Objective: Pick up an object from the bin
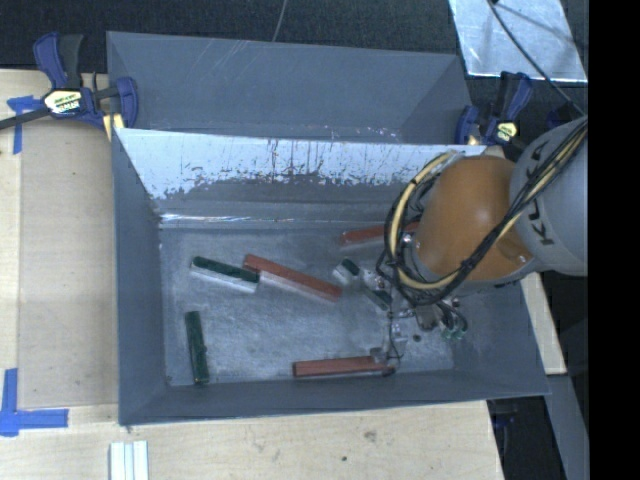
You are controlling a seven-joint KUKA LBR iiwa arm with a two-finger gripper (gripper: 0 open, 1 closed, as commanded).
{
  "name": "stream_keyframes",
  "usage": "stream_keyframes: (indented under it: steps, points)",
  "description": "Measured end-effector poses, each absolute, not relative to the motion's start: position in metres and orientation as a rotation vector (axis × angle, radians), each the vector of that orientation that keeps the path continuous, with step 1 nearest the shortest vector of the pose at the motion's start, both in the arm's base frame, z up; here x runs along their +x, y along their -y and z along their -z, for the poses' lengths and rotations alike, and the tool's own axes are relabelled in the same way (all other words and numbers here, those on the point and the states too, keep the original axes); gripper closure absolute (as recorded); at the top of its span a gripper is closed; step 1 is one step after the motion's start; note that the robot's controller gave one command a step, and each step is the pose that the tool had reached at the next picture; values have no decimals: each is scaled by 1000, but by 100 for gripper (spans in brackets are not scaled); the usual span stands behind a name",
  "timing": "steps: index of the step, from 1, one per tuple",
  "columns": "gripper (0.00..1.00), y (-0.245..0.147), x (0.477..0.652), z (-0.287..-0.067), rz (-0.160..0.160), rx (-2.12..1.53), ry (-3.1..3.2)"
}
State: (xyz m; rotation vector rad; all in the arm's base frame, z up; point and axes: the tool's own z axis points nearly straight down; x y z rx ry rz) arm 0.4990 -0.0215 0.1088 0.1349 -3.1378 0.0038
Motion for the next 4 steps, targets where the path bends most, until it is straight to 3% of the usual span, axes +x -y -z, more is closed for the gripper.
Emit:
stream_keyframes:
  steps: [1, 2, 3, 4]
  points:
    - [0, -49, 520, -75, 3, -64, 3148]
    - [0, -46, 514, -114, 0, -21, 3142]
    - [0, -15, 539, -99, 2, -218, 3145]
    - [0, -65, 541, -81, -1, -135, 3142]
